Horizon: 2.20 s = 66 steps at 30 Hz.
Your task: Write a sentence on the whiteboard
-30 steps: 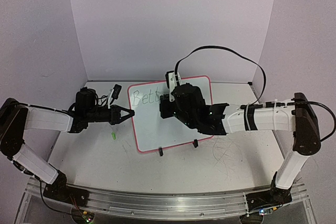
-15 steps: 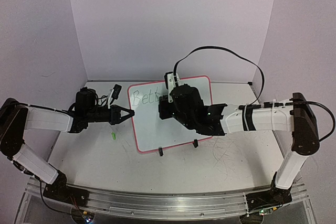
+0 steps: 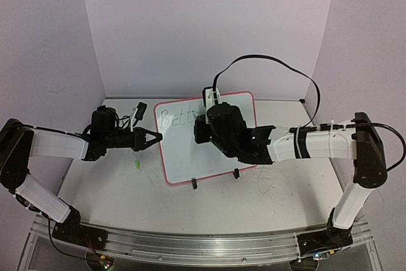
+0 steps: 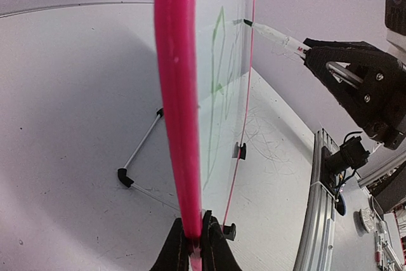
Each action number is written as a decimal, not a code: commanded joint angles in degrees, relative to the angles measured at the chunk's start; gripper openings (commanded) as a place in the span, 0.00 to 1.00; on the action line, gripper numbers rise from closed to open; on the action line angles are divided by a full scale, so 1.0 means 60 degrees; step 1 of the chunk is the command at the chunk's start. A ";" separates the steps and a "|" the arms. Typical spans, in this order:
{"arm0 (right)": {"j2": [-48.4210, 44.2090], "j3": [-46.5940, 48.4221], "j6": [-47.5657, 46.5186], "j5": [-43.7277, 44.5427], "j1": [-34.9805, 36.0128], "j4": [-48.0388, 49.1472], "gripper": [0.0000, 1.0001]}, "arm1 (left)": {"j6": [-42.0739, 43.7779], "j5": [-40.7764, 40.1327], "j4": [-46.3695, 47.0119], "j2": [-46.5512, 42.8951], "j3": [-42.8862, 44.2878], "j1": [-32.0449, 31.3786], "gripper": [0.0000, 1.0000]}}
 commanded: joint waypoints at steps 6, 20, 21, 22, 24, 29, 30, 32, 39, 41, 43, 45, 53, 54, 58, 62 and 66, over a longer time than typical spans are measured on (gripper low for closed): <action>-0.1309 -0.1046 -0.0332 -0.0598 -0.0084 0.0763 0.00 | 0.0435 -0.0385 -0.0081 -0.0119 0.0302 -0.0062 0.00; -0.0604 -0.0736 -0.0080 -0.0937 -0.0194 0.0566 0.00 | 0.0420 -0.0384 -0.0130 -0.0165 0.0349 -0.0076 0.00; -0.0564 -0.0693 -0.0058 -0.0893 -0.0194 0.0519 0.00 | 0.0420 -0.0371 -0.0135 -0.0155 0.0357 -0.0084 0.00; -0.0547 -0.0672 -0.0054 -0.0873 -0.0202 0.0486 0.00 | 0.0420 -0.0371 -0.0134 -0.0143 0.0362 -0.0077 0.00; -0.0509 -0.0645 0.0011 -0.0799 -0.0201 0.0449 0.00 | 0.0422 -0.0366 -0.0137 -0.0117 0.0375 -0.0075 0.00; -0.0384 -0.0532 0.0120 -0.0644 -0.0218 0.0319 0.00 | 0.0433 -0.0347 -0.0149 -0.0132 0.0380 -0.0078 0.00; -0.0363 -0.0516 0.0143 -0.0620 -0.0224 0.0286 0.00 | 0.0435 -0.0357 -0.0149 -0.0142 0.0375 -0.0084 0.00; -0.0331 -0.0501 0.0203 -0.0566 -0.0246 0.0196 0.00 | 0.0435 -0.0373 -0.0150 -0.0161 0.0361 -0.0083 0.00; -0.0356 -0.0498 0.0494 -0.0161 -0.0278 -0.0158 0.00 | 0.0447 -0.0382 -0.0165 -0.0146 0.0377 -0.0090 0.00; -0.0419 -0.0537 0.0556 0.0010 -0.0282 -0.0246 0.00 | 0.0449 -0.0385 -0.0163 -0.0141 0.0371 -0.0090 0.00; -0.0479 -0.0610 0.0581 0.0152 -0.0289 -0.0280 0.00 | 0.0449 -0.0385 -0.0163 -0.0148 0.0378 -0.0090 0.00; -0.0515 -0.0653 0.0594 0.0259 -0.0289 -0.0283 0.00 | 0.0449 -0.0384 -0.0179 -0.0162 0.0370 -0.0092 0.00; -0.0551 -0.0738 0.0723 0.0603 -0.0358 -0.0276 0.00 | 0.0449 -0.0386 -0.0198 -0.0163 0.0371 -0.0104 0.00; -0.0551 -0.0760 0.0725 0.0623 -0.0367 -0.0241 0.00 | 0.0450 -0.0386 -0.0197 -0.0163 0.0375 -0.0104 0.00; -0.0513 -0.0772 0.0574 0.0611 -0.0396 0.0052 0.00 | 0.0463 -0.0385 -0.0193 -0.0145 0.0387 -0.0104 0.00; -0.0366 -0.0602 0.0358 0.0504 -0.0400 0.0260 0.00 | 0.0476 -0.0383 -0.0193 -0.0134 0.0392 -0.0104 0.00; -0.0191 -0.0409 0.0206 0.0333 -0.0402 0.0350 0.00 | 0.0484 -0.0400 -0.0207 -0.0134 0.0380 -0.0104 0.00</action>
